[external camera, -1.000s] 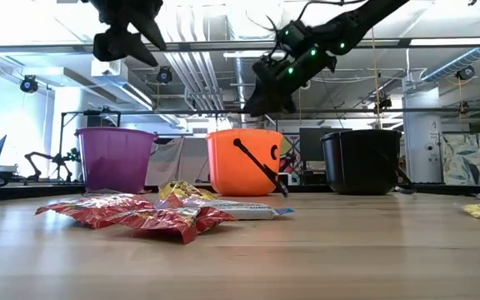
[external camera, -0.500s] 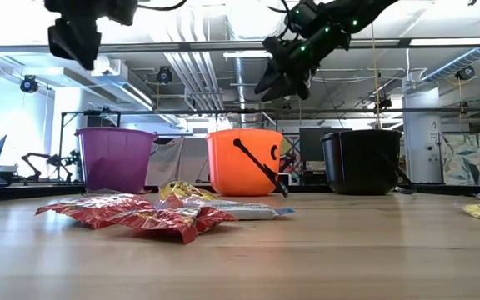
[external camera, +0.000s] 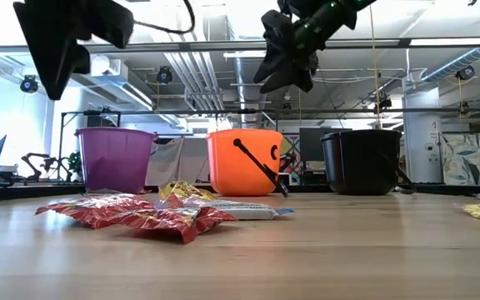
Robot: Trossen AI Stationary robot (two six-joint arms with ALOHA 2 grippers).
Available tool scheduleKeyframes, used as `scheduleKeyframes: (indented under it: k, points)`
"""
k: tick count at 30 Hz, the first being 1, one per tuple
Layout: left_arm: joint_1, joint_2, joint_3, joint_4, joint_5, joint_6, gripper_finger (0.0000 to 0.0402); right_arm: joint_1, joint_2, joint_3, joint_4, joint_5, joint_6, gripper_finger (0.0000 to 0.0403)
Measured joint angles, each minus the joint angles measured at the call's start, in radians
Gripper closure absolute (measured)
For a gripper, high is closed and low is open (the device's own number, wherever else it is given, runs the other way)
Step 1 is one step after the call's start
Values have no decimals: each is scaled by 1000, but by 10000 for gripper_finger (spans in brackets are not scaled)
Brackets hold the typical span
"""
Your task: Sort candy by brand, put in halloween buckets
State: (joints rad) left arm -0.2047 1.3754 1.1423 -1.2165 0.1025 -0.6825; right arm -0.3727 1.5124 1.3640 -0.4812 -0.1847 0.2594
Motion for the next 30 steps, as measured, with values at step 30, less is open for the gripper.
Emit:
scheduleKeyframes:
  k: [30]
  points:
    - [-94,220,-100,28,15,-30,244,120,-1,-43,-321,55,63,274]
